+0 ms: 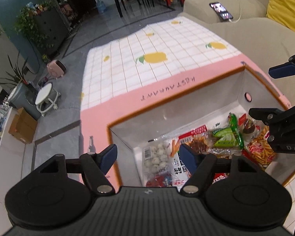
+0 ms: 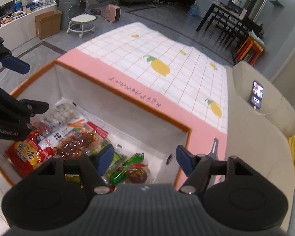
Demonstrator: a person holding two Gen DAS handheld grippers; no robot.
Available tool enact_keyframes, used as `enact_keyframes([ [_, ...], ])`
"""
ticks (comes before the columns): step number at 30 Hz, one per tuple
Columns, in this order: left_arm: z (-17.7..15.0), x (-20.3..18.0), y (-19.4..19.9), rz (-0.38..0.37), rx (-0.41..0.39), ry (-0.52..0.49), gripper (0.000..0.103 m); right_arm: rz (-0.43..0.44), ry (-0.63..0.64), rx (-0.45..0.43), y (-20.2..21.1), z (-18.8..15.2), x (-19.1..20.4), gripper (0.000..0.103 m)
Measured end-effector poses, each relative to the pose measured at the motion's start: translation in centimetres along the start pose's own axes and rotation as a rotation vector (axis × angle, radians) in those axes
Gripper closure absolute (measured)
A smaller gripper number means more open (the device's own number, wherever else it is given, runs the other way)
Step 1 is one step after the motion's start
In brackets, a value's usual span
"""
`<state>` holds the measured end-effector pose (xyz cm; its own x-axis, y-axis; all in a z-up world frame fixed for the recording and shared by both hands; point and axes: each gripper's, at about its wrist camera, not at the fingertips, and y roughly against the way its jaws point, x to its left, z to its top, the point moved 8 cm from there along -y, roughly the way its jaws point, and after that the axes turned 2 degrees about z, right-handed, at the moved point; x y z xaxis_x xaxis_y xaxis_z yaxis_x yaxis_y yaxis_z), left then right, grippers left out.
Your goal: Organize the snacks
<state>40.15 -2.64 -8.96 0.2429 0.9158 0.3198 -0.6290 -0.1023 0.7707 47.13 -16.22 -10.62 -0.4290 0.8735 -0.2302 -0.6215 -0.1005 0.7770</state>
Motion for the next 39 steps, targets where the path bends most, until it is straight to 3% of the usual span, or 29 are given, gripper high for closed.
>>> enact_keyframes([
  [5, 1.3, 0.8, 3.9, 0.029, -0.072, -0.001, 0.018, -0.036, 0.017, -0.064, 3.9, 1.5, -0.2, 0.035],
  [8, 2.2, 1.3, 6.6, 0.047, -0.126, -0.004, 0.018, -0.048, 0.023, -0.118, 6.9, 2.5, -0.2, 0.027],
  [14, 3.6, 1.6, 12.9, 0.083, -0.256, 0.0, 0.017, -0.074, 0.049, -0.222, 13.5, 3.7, 0.4, 0.024],
  [22, 2.8, 2.4, 20.9, 0.142, -0.455, 0.055, 0.014, -0.076, 0.019, -0.364, 22.0, 3.1, 1.6, 0.017],
  [29, -0.2, 3.2, 26.4, 0.194, -0.61, 0.135, 0.011, -0.066, -0.124, -0.527, 29.5, 0.3, 2.7, 0.01],
  [34, -3.7, 3.5, 28.3, 0.197, -0.638, 0.252, 0.0, -0.045, -0.266, -0.639, 32.9, -3.8, 3.8, 0.004],
  [39, -8.2, 3.0, 27.9, 0.222, -0.626, 0.358, 0.0, -0.05, -0.366, -0.67, 33.1, -8.4, 6.1, 0.004],
])
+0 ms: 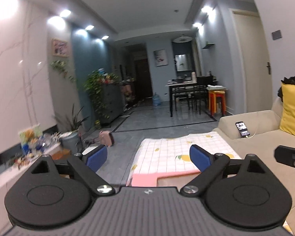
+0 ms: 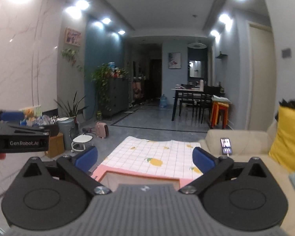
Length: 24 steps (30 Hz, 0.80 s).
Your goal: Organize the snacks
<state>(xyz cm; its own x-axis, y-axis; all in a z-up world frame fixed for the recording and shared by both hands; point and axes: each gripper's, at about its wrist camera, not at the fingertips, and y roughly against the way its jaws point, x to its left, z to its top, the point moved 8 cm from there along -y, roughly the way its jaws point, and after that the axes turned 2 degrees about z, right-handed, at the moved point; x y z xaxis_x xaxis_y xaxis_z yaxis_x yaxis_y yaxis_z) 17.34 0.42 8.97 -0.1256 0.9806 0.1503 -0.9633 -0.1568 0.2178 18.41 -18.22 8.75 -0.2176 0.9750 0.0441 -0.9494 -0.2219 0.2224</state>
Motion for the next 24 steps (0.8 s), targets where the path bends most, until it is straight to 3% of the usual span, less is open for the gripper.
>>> enact_keyframes([
  [4, -3.0, 0.0, 0.7, -0.005, 0.047, -0.02, 0.0, -0.062, -0.04, 0.04, 0.8, -3.6, 0.4, 0.004],
  [9, -6.8, 0.0, 0.2, -0.009, 0.194, -0.016, 0.0, -0.112, -0.028, 0.126, 0.8, -7.7, 0.8, 0.004],
  [14, -10.6, -0.6, -0.2, -0.052, 0.363, 0.018, 0.0, -0.107, -0.065, 0.219, -0.8, -10.5, 0.7, 0.004],
  [24, -13.4, -1.8, 1.0, -0.068, 0.444, -0.005, 0.0, -0.13, -0.032, 0.262, -1.1, -12.7, 0.2, 0.004],
])
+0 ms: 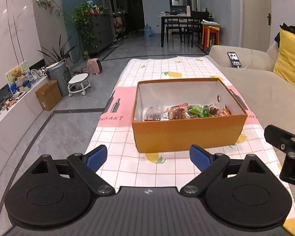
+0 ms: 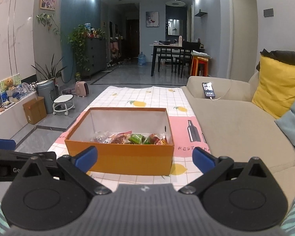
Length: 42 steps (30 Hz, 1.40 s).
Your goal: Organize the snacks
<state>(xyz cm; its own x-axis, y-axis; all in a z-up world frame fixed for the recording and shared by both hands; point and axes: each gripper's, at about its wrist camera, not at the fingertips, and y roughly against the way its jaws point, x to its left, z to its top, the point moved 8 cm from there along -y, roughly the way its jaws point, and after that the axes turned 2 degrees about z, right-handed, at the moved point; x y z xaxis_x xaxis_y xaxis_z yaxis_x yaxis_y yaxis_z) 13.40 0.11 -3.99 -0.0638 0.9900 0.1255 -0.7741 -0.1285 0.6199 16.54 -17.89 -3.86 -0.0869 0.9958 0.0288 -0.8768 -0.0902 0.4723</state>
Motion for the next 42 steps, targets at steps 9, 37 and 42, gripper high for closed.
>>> enact_keyframes([
  [9, -0.7, -0.2, -1.0, 0.004, 0.037, -0.009, 0.0, 0.005, -0.004, 0.019, 0.2, -0.6, 0.2, 0.004],
  [37, -0.6, -0.1, -1.2, 0.005, 0.044, -0.011, 0.0, 0.007, 0.017, 0.01, 0.2, -0.5, 0.3, 0.004],
  [42, -0.7, 0.0, -1.3, 0.004, 0.048, -0.005, 0.0, 0.008, 0.019, 0.008, 0.3, -0.4, 0.4, 0.004],
])
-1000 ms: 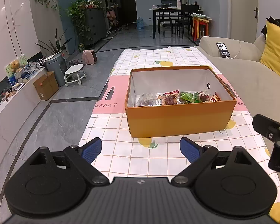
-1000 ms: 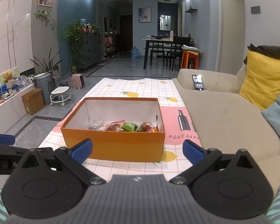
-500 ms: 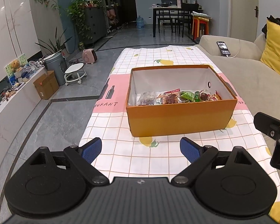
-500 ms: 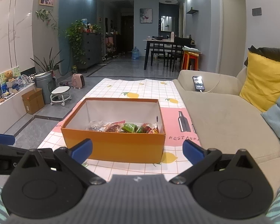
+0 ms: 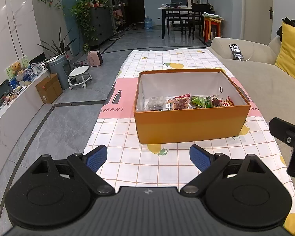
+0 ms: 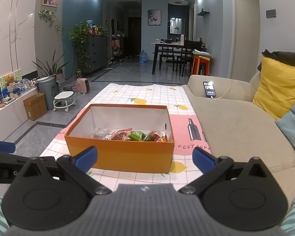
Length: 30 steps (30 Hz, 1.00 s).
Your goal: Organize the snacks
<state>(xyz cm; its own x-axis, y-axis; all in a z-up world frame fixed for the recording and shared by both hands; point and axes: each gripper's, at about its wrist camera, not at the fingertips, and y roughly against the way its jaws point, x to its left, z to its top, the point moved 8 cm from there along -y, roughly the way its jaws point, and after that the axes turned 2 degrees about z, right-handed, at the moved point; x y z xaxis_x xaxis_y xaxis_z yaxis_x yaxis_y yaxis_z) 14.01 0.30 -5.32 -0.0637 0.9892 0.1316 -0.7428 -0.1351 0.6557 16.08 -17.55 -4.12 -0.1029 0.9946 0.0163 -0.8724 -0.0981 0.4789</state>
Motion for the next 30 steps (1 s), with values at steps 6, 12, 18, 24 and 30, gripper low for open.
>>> enact_keyframes([
  [6, -0.03, 0.14, -0.1, 0.004, 0.001, -0.001, 0.0, 0.001, -0.003, 0.002, -0.05, -0.03, 0.0, 0.004],
  [12, 0.04, 0.16, -0.09, 0.004, 0.001, -0.001, 0.0, 0.001, -0.002, 0.002, -0.06, -0.04, 0.0, 0.004],
  [18, 0.08, 0.25, -0.12, 0.01, -0.001, 0.004, 0.0, 0.001, 0.0, 0.0, -0.02, -0.09, 0.0, 0.004],
  [24, 0.15, 0.42, -0.01, 0.005, -0.009, 0.012, 0.0, 0.002, 0.004, -0.001, -0.02, -0.09, 0.07, 0.004],
  [30, 0.15, 0.53, 0.03, 0.003, -0.005, 0.03, 0.0, 0.0, 0.005, -0.003, 0.05, 0.0, 0.02, 0.004],
])
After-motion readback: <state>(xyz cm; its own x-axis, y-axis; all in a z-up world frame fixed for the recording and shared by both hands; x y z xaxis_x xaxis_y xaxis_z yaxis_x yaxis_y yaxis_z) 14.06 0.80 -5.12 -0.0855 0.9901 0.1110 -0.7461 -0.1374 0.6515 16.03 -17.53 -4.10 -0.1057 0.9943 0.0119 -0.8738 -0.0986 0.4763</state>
